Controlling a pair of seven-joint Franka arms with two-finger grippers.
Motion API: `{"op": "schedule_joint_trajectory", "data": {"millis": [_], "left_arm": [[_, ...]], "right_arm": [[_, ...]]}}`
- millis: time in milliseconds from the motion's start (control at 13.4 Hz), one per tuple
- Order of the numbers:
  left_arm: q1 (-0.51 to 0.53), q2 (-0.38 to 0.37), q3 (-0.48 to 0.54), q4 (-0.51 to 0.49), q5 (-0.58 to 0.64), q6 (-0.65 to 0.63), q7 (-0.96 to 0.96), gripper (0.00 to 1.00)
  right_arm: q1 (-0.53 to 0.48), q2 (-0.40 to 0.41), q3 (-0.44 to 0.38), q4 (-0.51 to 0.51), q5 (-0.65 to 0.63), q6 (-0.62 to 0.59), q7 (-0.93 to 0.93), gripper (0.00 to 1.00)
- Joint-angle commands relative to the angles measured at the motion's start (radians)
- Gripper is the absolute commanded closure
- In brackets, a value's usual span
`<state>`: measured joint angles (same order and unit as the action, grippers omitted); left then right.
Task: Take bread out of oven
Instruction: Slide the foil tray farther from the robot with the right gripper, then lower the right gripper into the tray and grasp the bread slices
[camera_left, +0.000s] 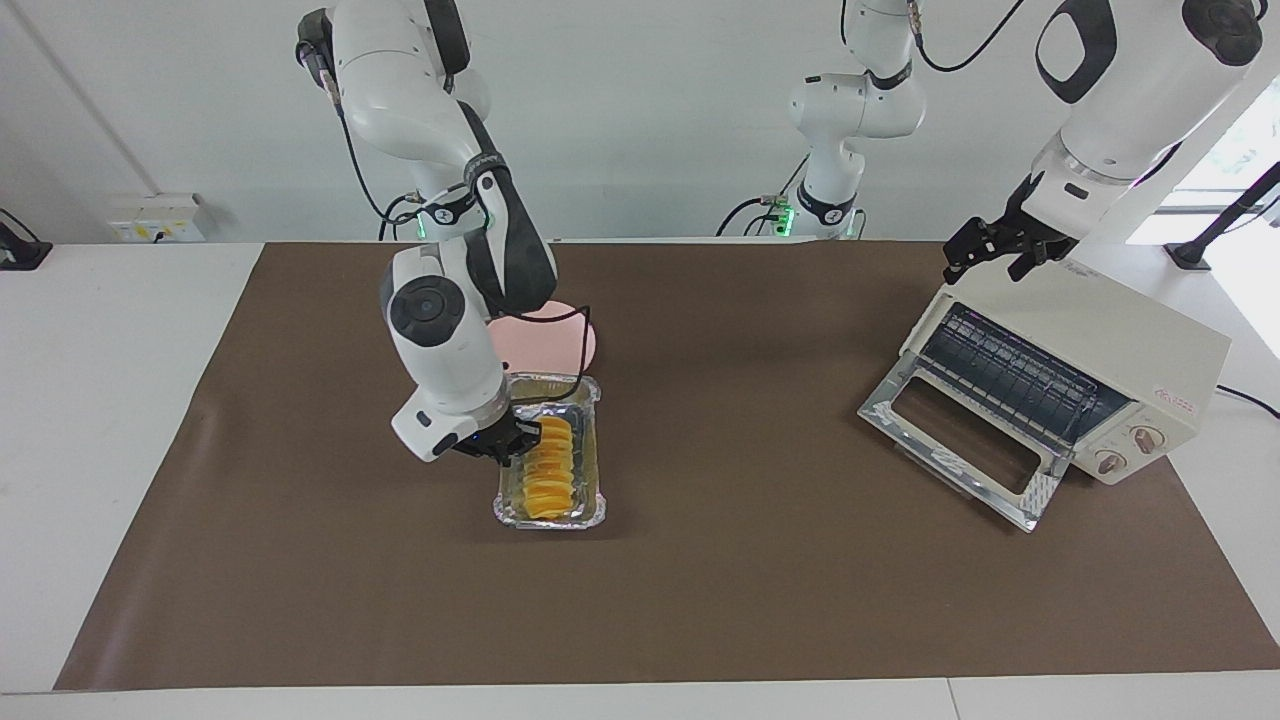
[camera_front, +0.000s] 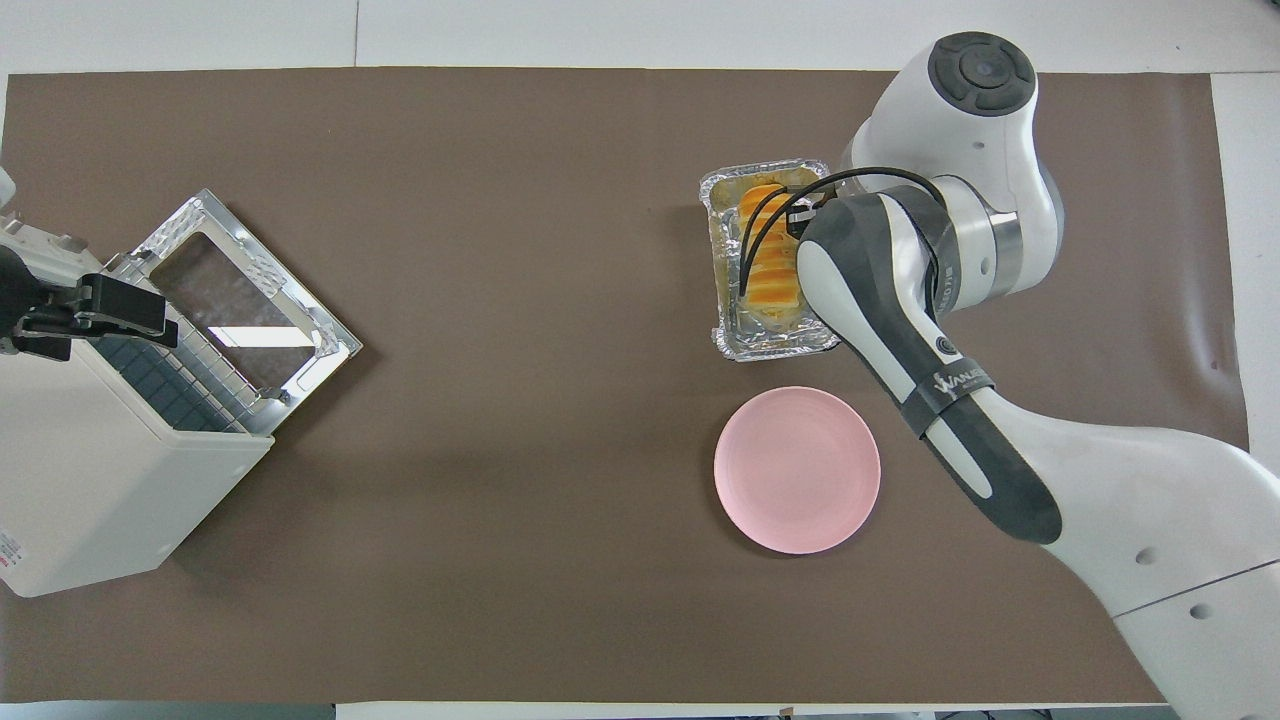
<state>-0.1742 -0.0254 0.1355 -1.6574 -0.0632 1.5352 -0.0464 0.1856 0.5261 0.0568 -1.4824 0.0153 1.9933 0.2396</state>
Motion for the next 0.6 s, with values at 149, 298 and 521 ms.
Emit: {"op": "schedule_joint_trajectory", "data": {"millis": [149,298,521], "left_arm": [[-0.001,0.011,-0.004,0.034,0.062,-0.017,0.036,0.00],[0.007,0.005,-0.004,0.025,0.057,-0.018,0.034,0.00],[-0.001,0.001,-0.004,0.021,0.057,-0.017,0.034,0.00]], "right_arm": [[-0.101,-0.003,0.011,-0.107,0.003,0.140,-0.115,1.00],[-0.106,-0.009,0.009,-0.148,0.005,0.186,-0.114,1.00],[-0.112,-0.015,0.008,-0.167,0.000,0.174,-0.114,0.00]]}}
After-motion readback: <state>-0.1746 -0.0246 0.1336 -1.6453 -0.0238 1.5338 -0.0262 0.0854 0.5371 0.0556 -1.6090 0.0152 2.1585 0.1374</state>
